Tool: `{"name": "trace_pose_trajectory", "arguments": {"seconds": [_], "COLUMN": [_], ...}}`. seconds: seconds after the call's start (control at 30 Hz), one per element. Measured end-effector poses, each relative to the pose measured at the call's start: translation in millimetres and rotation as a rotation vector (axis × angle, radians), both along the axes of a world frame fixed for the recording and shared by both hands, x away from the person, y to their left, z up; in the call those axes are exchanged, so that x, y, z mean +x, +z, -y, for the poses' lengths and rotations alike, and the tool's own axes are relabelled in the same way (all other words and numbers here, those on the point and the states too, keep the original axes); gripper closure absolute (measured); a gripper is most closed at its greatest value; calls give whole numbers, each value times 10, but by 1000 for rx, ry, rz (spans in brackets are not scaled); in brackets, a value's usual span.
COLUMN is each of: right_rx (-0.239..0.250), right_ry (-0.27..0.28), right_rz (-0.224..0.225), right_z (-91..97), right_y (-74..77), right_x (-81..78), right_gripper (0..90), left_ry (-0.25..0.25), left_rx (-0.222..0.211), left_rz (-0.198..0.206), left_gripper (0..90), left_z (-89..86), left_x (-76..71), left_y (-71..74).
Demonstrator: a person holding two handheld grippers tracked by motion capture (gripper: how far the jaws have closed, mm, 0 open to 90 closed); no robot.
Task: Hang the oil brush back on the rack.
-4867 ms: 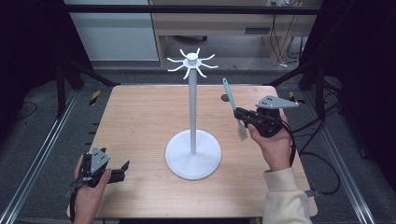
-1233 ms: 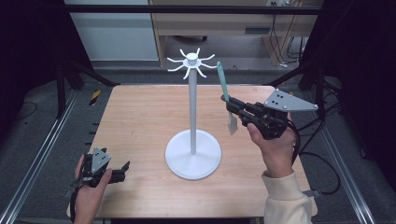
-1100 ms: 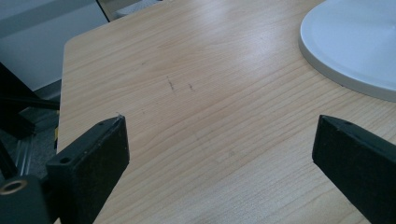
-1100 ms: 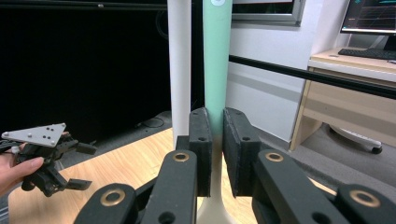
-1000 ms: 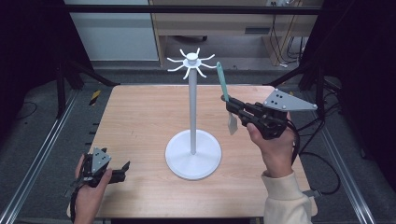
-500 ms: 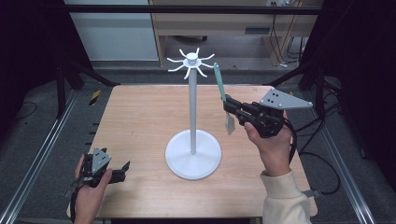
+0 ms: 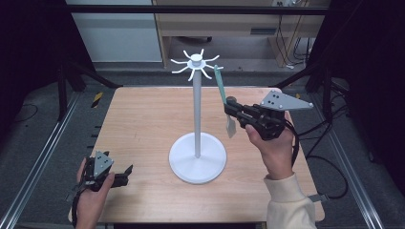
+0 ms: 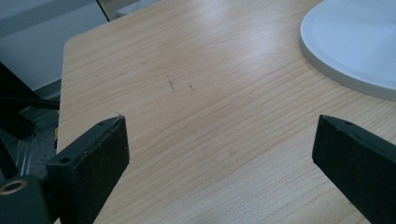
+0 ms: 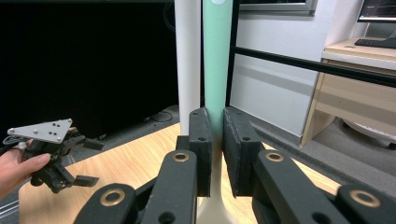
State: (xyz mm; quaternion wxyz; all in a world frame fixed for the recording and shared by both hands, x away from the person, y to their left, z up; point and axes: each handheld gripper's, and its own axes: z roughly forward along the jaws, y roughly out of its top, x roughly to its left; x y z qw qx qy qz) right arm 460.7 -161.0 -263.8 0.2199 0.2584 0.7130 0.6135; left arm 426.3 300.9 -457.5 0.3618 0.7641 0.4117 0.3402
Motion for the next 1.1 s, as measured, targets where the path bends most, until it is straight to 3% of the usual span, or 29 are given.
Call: {"name": "trace_pose_trajectory", "arguments": {"seconds": [0.23, 1.1], "right_rx": [-12, 3], "right_ry": [-42, -67], "right_rz": [14, 31], "right_z": [-83, -127], "right_y": [-22, -52], "right_x": [-14, 55], "right_gripper": [821, 803], "left_ry": [0, 0], "left_rx": [1, 1], "left_rz": [-2, -5], "left_gripper": [35, 34], "left_z": [-1, -8], "left_x": [2, -3], "left_y": [-1, 0]}}
